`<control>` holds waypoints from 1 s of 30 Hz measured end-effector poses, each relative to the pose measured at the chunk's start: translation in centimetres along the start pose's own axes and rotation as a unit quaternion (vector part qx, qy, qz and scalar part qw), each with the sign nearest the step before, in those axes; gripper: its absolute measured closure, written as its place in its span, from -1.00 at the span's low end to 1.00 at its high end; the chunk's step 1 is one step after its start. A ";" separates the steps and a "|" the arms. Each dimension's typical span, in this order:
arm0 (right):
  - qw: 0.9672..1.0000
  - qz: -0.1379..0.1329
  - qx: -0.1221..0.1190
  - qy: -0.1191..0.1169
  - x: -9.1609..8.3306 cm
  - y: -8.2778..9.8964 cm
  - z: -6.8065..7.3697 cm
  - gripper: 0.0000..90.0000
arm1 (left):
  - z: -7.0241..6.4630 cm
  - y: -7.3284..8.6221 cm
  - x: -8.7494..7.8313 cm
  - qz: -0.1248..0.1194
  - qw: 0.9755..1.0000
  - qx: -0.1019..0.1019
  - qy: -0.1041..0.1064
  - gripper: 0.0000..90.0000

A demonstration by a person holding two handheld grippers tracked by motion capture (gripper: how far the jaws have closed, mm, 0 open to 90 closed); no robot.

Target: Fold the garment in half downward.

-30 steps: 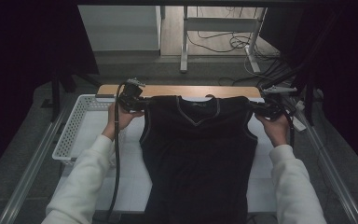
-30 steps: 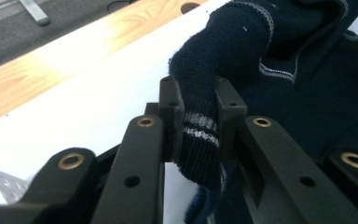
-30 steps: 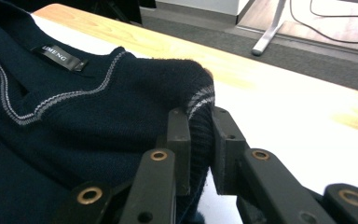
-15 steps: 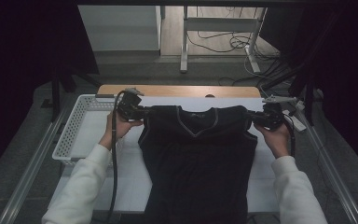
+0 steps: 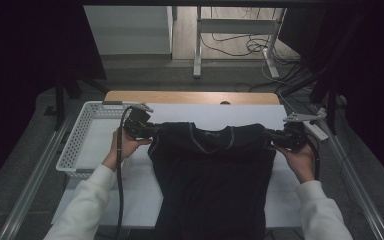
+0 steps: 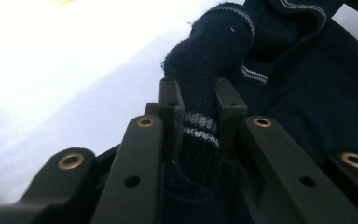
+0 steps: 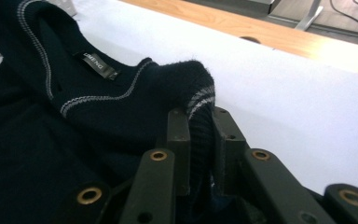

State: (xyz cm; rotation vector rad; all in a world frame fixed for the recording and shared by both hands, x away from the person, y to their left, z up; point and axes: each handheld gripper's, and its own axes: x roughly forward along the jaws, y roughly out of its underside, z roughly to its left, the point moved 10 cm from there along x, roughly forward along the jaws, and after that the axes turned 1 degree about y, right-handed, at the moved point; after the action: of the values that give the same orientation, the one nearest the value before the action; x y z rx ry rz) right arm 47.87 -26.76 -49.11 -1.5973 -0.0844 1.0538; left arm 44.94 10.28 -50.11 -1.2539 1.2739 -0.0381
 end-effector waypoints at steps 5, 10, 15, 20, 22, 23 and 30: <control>1.000 0.001 -0.002 -0.011 -0.3 0.7 0.8 0.76 | -0.4 0.7 0.1 0.005 1.000 0.000 0.002 0.68; 1.000 0.006 -0.008 -0.019 -0.4 1.5 1.7 0.76 | -0.8 1.3 0.3 0.002 1.000 -0.001 0.006 0.67; 0.999 0.014 -0.019 -0.026 -0.4 2.5 2.8 0.76 | -1.4 2.0 0.4 0.004 1.000 -0.002 0.011 0.67; 0.999 0.016 -0.022 -0.027 -0.7 3.2 3.4 0.76 | -1.9 2.6 0.3 0.006 1.000 -0.004 0.015 0.67; 0.999 0.017 -0.021 -0.029 -0.8 3.5 3.6 0.76 | -2.1 2.9 0.3 0.007 1.000 -0.004 0.016 0.67; 0.999 0.017 -0.021 -0.029 -0.9 3.7 3.7 0.76 | -2.1 3.2 0.4 0.009 1.000 -0.004 0.016 0.67; 0.999 0.022 -0.022 -0.031 -1.6 4.7 4.1 0.75 | -2.6 4.1 0.2 0.008 1.000 -0.012 0.020 0.66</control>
State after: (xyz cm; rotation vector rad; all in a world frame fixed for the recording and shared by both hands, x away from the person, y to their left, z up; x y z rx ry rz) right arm 42.06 -26.15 -51.79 -1.6111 -0.1160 1.1429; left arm 40.71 10.04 -52.61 -1.2697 1.3224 -0.0360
